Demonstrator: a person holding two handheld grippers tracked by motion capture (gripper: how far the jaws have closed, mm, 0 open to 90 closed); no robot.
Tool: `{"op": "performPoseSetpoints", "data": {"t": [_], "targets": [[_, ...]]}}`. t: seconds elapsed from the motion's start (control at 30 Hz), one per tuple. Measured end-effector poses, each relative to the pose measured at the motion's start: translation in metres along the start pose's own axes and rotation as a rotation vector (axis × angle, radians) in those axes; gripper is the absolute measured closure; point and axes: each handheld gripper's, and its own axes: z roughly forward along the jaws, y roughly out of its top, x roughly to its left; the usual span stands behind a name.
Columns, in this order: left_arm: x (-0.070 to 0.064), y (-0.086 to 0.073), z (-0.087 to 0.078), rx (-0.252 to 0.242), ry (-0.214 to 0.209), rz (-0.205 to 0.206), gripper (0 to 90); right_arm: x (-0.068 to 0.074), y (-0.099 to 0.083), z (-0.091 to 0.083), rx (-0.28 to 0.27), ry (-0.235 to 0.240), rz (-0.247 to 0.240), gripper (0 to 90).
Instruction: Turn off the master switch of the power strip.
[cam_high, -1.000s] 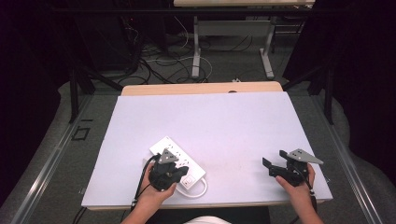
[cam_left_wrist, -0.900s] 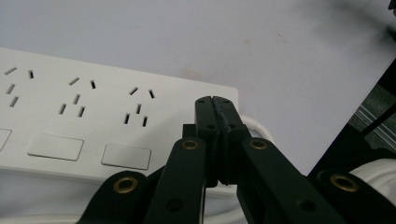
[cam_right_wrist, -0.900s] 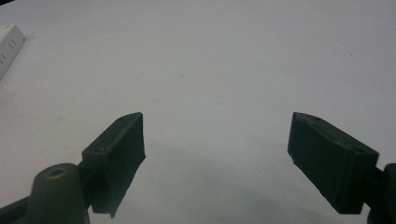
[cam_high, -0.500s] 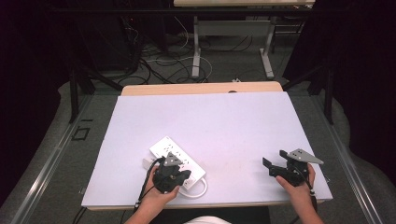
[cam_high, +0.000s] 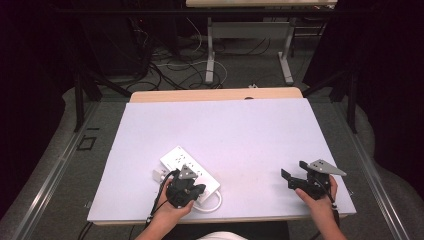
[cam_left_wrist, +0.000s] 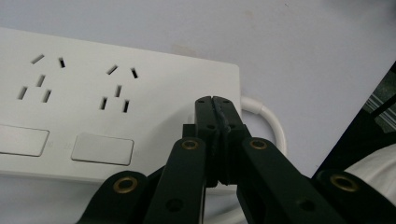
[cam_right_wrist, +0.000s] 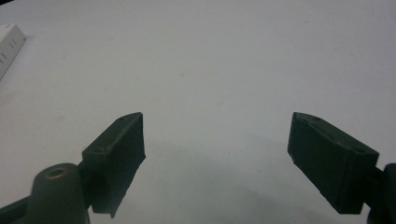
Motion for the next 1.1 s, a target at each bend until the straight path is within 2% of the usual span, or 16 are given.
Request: {"op": "performPoseSetpoints", "data": {"t": [0.1,0.17,0.3,0.33,0.37,0.4,0.43,0.47,0.5,0.67,0.73,0.77,0.9,0.93,1.03,1.1], "targets": [[0.0003,0.0003,0.0006,0.028,-0.008,0.017,90.0,0.0000,0.0001,-0.0001,-0.001,0.001,-0.001,18.0],[-0.0012,-0.0013,0.0031,0.008,-0.003,0.014,90.0,0.0005,0.0000,-0.0002,0.004,0.002,0.011,18.0],[-0.0028,-0.0015,0.0024,0.019,0.001,0.023,90.0,0.0003,-0.0001,-0.0004,0.003,0.001,0.009,18.0],[-0.0020,-0.0007,0.0006,0.038,-0.001,0.039,90.0,0.0006,-0.0001,-0.0004,0.004,0.002,0.013,17.9],[-0.0022,-0.0010,0.0005,0.038,0.002,0.041,90.0,0.0004,-0.0001,-0.0002,0.003,0.002,0.011,18.0],[-0.0038,-0.0025,0.0028,0.011,0.012,0.031,90.0,0.0005,-0.0001,-0.0002,0.004,0.002,0.010,18.0],[-0.0038,-0.0027,0.0028,0.011,0.015,0.035,90.0,0.0000,0.0000,-0.0001,0.004,0.001,0.002,17.9],[-0.0029,-0.0021,0.0014,0.036,0.007,0.042,90.0,0.0002,0.0001,-0.0001,0.002,0.002,0.001,18.0],[-0.0034,-0.0032,0.0033,0.014,0.024,0.046,90.0,0.0003,0.0001,-0.0001,0.002,0.002,0.001,18.0],[-0.0051,-0.0038,0.0045,0.022,0.034,0.064,90.0,0.0004,-0.0001,0.0002,0.004,-0.004,0.000,17.9],[-0.0061,-0.0040,0.0049,0.025,0.037,0.054,90.0,0.0001,0.0000,0.0006,0.002,0.003,-0.010,18.0],[-0.0062,-0.0047,0.0054,0.017,0.045,0.073,90.0,0.0004,-0.0001,0.0005,0.003,0.004,-0.008,18.0],[-0.0063,-0.0065,0.0055,0.004,0.038,0.054,90.0,0.0011,-0.0001,0.0005,0.002,0.002,-0.003,18.0],[-0.0052,-0.0067,0.0050,0.000,0.038,0.067,90.0,0.0011,0.0000,0.0005,0.001,0.005,-0.004,18.0],[-0.0023,-0.0062,0.0039,-0.007,0.012,0.044,90.0,0.0011,-0.0003,-0.0003,0.006,0.002,0.003,18.0],[-0.0033,-0.0061,0.0034,-0.007,0.017,0.039,90.0,0.0013,-0.0001,-0.0004,0.004,0.002,0.011,18.0]]}}
